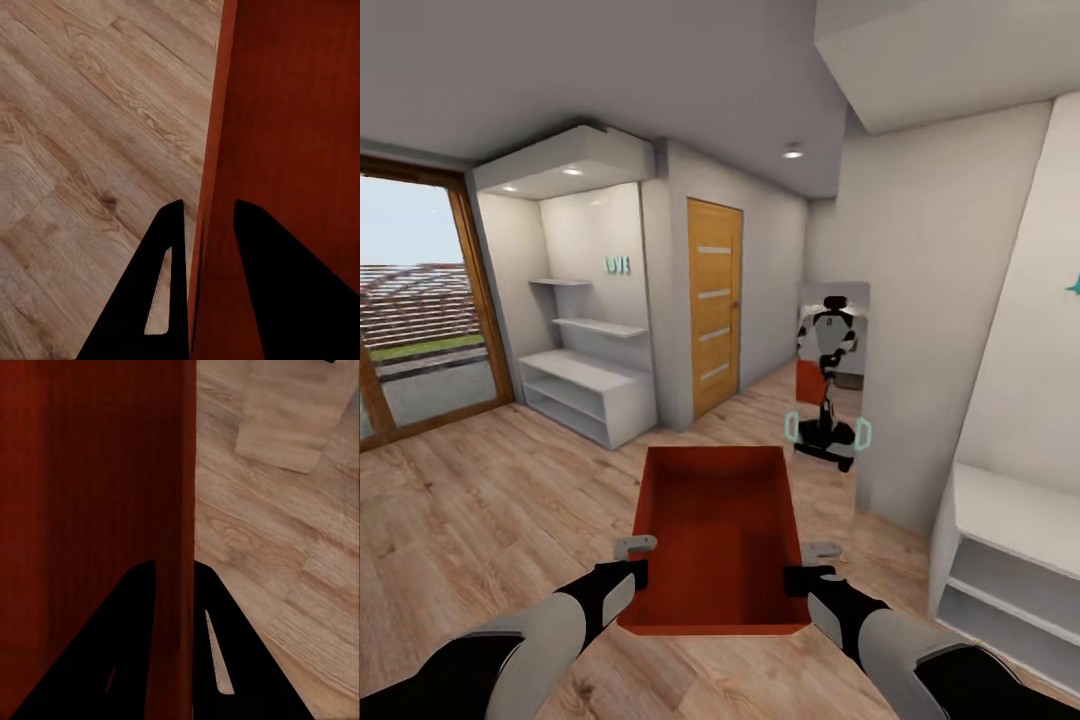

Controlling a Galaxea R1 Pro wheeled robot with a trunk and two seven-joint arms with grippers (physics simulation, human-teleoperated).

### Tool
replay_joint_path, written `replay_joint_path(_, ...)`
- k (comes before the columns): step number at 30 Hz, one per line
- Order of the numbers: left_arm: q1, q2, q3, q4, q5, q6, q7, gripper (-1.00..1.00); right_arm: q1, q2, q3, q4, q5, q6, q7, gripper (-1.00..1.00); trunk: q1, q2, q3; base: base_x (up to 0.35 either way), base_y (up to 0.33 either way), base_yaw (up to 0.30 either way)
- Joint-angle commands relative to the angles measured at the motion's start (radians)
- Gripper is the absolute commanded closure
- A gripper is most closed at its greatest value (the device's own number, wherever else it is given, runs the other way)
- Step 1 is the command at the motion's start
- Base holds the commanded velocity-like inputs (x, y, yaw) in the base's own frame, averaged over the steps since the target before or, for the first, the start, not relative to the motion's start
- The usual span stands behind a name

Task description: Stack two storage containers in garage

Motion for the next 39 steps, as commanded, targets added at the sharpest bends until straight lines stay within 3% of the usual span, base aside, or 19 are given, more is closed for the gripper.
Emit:
replay_joint_path(1, 0.0, 0.049, 0.025, -0.001, 0.002, 0.006, 0.055, 1.0, -0.001, 0.0, -0.052, -0.003, -0.005, 0.0, -0.059, 1.0, 0.001, -0.001, 0.0, 0.322, 0.0, 0.274)
replay_joint_path(14, 0.0, 0.049, 0.025, -0.001, 0.002, 0.006, 0.055, 1.0, -0.001, 0.0, -0.052, -0.003, -0.005, 0.0, -0.059, 1.0, 0.001, -0.001, 0.0, 0.322, 0.0, 0.26)
replay_joint_path(39, 0.0, 0.049, 0.025, -0.002, 0.001, 0.006, 0.055, 1.0, -0.001, 0.0, -0.051, -0.003, -0.004, -0.003, -0.059, 1.0, 0.001, -0.001, 0.0, 0.322, 0.0, 0.01)
